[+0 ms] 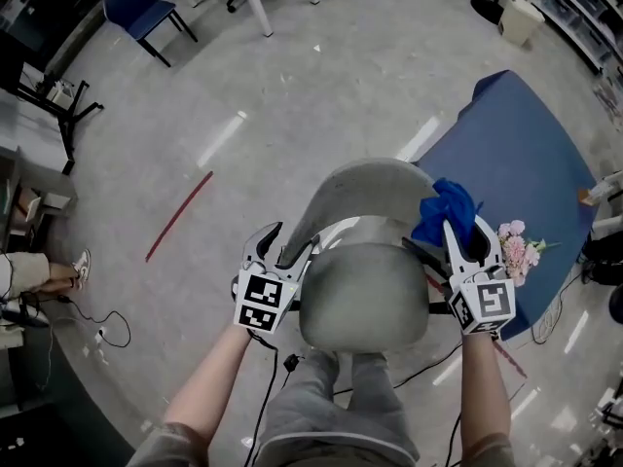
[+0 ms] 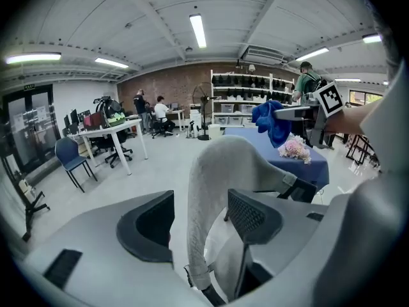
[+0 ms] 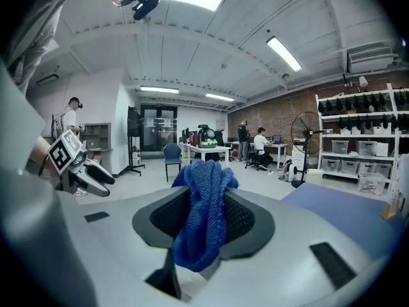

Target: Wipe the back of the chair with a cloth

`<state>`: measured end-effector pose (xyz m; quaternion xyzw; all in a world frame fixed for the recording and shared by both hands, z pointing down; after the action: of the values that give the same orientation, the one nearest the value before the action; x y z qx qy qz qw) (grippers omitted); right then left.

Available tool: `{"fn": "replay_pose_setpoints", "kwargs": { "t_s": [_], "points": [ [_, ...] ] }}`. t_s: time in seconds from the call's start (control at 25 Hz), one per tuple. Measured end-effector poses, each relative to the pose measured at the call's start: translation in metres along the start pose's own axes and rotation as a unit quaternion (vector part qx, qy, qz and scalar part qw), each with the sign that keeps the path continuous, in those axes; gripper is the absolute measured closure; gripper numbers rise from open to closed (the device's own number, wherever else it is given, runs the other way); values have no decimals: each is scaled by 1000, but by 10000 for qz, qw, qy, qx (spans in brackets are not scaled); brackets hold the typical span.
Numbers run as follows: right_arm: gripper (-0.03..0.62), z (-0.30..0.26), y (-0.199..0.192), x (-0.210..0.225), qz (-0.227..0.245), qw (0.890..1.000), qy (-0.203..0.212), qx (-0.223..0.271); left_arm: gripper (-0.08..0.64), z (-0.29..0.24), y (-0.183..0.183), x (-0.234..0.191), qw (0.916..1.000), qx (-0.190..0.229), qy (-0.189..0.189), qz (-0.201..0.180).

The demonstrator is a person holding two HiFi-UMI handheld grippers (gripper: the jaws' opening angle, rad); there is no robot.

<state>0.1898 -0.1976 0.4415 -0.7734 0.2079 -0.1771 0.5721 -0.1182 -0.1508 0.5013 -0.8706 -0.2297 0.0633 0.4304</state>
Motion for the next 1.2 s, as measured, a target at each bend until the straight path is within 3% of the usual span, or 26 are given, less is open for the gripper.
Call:
{"fn": "replay_pose_setpoints", "kwargs": {
  "t_s": [0.28,0.52,0.72,0.84,1.0,1.08,1.2],
  "points": [
    [440,-42,-29,-10,-230,9994,254,0,290,-46,-46,-2,9995,-319,-24,42],
    [440,-89,-43,-55,-201,9957,898,-71,290,-71,-72,-8,9976,-683,-37,59],
    [440,-124,-55,-107,-459,9843,1684,-274,290,-90,-93,-11,9942,-1033,-225,172],
    [440,-143,-59,-143,-355,9752,2150,-383,290,-97,-107,-12,9913,-1259,-325,205],
    [440,-169,-62,-178,-339,9676,2463,-433,294,-103,-125,-13,9878,-1504,-365,196],
    [442,-176,-66,-183,-528,9664,2477,-443,398,-103,-130,-11,9877,-1515,-341,176],
    [451,-178,-68,-179,-660,9675,2407,-420,417,-103,-131,-11,9889,-1442,-299,182]
  ]
}}
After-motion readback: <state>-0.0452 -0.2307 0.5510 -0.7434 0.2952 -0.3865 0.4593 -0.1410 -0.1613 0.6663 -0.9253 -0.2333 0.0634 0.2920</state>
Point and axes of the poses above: the fingertips, and each gripper's own axes: z backward along the fingers, x to its right, y out of its top, the point moved 4 cm from there along z, backward along the fingers, and after that the axes turned 3 degrees about y, right-handed, at the moved point
